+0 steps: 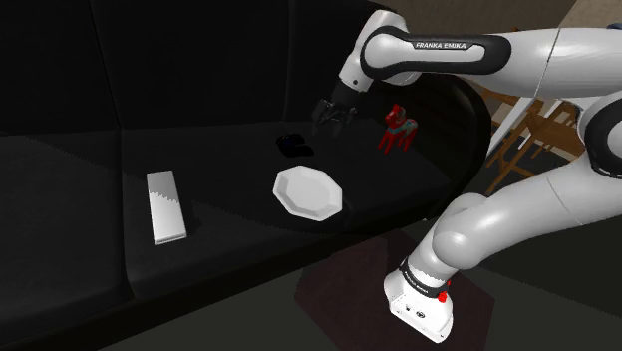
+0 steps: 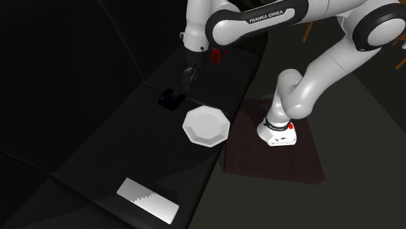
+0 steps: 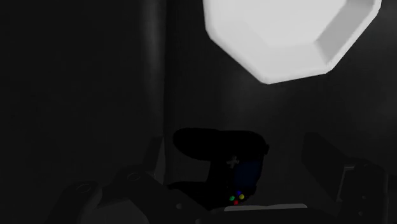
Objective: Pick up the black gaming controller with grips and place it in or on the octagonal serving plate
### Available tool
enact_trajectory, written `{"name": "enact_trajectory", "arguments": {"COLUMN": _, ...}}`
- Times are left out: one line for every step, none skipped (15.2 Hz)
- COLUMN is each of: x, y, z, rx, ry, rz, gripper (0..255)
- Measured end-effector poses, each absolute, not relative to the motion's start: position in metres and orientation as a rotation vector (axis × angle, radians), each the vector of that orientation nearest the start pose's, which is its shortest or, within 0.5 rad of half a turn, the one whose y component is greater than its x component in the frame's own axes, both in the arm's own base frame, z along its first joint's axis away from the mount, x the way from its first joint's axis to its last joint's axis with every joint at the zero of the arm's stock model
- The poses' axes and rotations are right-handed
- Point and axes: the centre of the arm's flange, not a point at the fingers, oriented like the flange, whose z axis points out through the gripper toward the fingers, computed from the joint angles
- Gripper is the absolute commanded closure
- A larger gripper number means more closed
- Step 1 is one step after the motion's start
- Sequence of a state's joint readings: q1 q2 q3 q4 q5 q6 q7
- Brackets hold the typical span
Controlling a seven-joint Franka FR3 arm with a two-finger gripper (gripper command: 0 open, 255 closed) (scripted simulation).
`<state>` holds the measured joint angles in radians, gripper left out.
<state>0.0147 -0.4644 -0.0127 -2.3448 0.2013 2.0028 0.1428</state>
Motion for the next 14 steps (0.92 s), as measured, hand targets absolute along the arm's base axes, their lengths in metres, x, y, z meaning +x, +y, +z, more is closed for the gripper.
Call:
{"name": "enact_trajectory", "arguments": {"x": 0.436, "y": 0.013, "z": 0.514, "rx": -2.908, "ry": 0.321, "rz": -0.167, "gripper": 0}}
{"name": "enact_trajectory", "arguments": {"x": 0.443, "y": 0.015, "z": 0.506, "rx": -2.896, "ry": 0.330, "rz": -0.174, "gripper": 0}}
{"name": "enact_trajectory", "arguments": {"x": 0.454, "y": 0.016, "z": 0.499, "rx": -2.885, "ry": 0.339, "rz": -0.183, "gripper": 0}}
{"name": "enact_trajectory", "arguments": {"x": 0.466, "y": 0.015, "z": 0.490, "rx": -2.874, "ry": 0.348, "rz": -0.191, "gripper": 0}}
{"name": "enact_trajectory", "arguments": {"x": 0.475, "y": 0.017, "z": 0.484, "rx": -2.863, "ry": 0.357, "rz": -0.199, "gripper": 0}}
{"name": "enact_trajectory", "arguments": {"x": 0.484, "y": 0.018, "z": 0.480, "rx": -2.851, "ry": 0.365, "rz": -0.208, "gripper": 0}}
{"name": "enact_trajectory", "arguments": {"x": 0.494, "y": 0.018, "z": 0.473, "rx": -2.840, "ry": 0.373, "rz": -0.216, "gripper": 0}}
{"name": "enact_trajectory", "arguments": {"x": 0.500, "y": 0.016, "z": 0.468, "rx": -2.832, "ry": 0.379, "rz": -0.222, "gripper": 0}}
{"name": "enact_trajectory", "arguments": {"x": 0.506, "y": 0.019, "z": 0.462, "rx": -2.828, "ry": 0.383, "rz": -0.225, "gripper": 0}}
{"name": "enact_trajectory", "arguments": {"x": 0.508, "y": 0.020, "z": 0.457, "rx": -2.826, "ry": 0.385, "rz": -0.226, "gripper": 0}}
{"name": "enact_trajectory", "arguments": {"x": 0.510, "y": 0.021, "z": 0.453, "rx": -2.825, "ry": 0.385, "rz": -0.227, "gripper": 0}}
{"name": "enact_trajectory", "arguments": {"x": 0.511, "y": 0.022, "z": 0.448, "rx": -2.825, "ry": 0.386, "rz": -0.228, "gripper": 0}}
{"name": "enact_trajectory", "arguments": {"x": 0.512, "y": 0.023, "z": 0.443, "rx": -2.824, "ry": 0.386, "rz": -0.228, "gripper": 0}}
{"name": "enact_trajectory", "arguments": {"x": 0.513, "y": 0.026, "z": 0.438, "rx": -2.824, "ry": 0.386, "rz": -0.228, "gripper": 0}}
